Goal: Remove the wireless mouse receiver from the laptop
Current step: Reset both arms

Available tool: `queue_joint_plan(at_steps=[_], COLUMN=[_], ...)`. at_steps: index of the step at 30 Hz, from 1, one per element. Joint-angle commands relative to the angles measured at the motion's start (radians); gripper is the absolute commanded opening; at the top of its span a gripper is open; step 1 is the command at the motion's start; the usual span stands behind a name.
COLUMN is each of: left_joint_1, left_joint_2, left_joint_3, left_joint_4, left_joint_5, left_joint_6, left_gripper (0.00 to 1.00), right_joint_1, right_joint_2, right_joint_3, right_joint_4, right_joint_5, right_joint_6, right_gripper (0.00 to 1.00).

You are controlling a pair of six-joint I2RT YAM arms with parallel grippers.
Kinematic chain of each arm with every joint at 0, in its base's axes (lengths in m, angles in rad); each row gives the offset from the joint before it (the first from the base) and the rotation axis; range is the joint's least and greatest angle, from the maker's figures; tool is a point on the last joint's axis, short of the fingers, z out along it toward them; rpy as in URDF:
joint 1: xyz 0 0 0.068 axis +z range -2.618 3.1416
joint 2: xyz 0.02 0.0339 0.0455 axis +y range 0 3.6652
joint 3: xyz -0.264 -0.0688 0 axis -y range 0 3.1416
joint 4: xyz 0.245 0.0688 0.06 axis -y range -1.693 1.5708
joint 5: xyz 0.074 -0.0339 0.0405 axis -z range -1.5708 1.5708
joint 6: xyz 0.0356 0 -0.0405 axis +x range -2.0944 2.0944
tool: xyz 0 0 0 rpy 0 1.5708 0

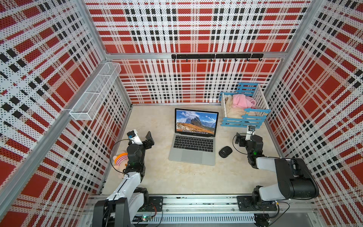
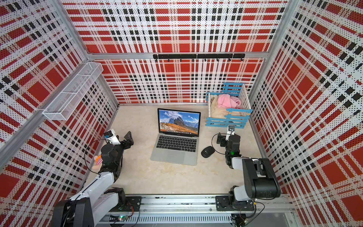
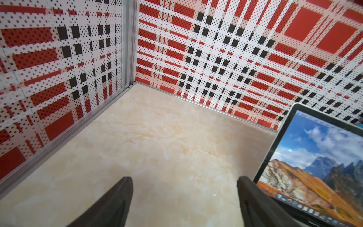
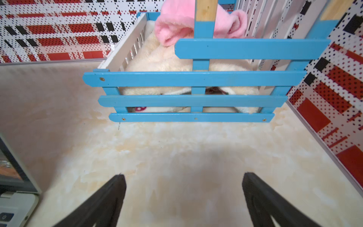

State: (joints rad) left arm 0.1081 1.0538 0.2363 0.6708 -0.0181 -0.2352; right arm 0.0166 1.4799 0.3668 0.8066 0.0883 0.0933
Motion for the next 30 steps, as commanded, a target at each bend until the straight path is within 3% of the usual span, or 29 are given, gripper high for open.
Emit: queue_joint_plan(at_steps=[1,4,8,10,13,19,20,30], left_joint_1=[0.013,-0.003,-0.079,-0.083,-0.087,-0.088,-0.095,-0.113], left_joint_2=[0.116,0.244,0.336,0.395,0.504,0.511,0.512,0.51], left_joint_3=[-0.02,-0.063,-0.018,-0.008,-0.048,-0.015,-0.015,-0.015], left_joint_4=[0.211,0.441,0.514,0.542,0.74,0.687,0.685,0.682], left_joint_5=[0.018,0.043,0.02,0.028,0.037,-0.021,-0.058,-0.102], left_joint_6=[0.072,0.082,0.223,0.23,0.228,0.21,0.205,0.214], left_gripper=[0.87,0.87,0.87,0.87,0.87,0.9,1.0,0.99], right_joint_1=[-0.005,-0.005,-0.004,-0.005,-0.004,-0.002,-0.003,-0.001], right_joint_2=[0.045,0.06,0.062,0.063,0.065,0.066,0.066,0.065], right_joint_3=[-0.026,-0.055,-0.058,-0.055,-0.053,-0.05,-0.05,-0.052], right_joint_4=[0.185,0.251,0.257,0.25,0.245,0.241,0.24,0.243], right_joint_5=[-0.021,-0.035,-0.047,-0.049,-0.048,-0.044,-0.043,-0.042], right_joint_6=[-0.026,-0.033,-0.038,-0.039,-0.038,-0.041,-0.041,-0.041], right_gripper=[1.0,1.0,1.0,1.0,1.0,1.0,1.0,1.0])
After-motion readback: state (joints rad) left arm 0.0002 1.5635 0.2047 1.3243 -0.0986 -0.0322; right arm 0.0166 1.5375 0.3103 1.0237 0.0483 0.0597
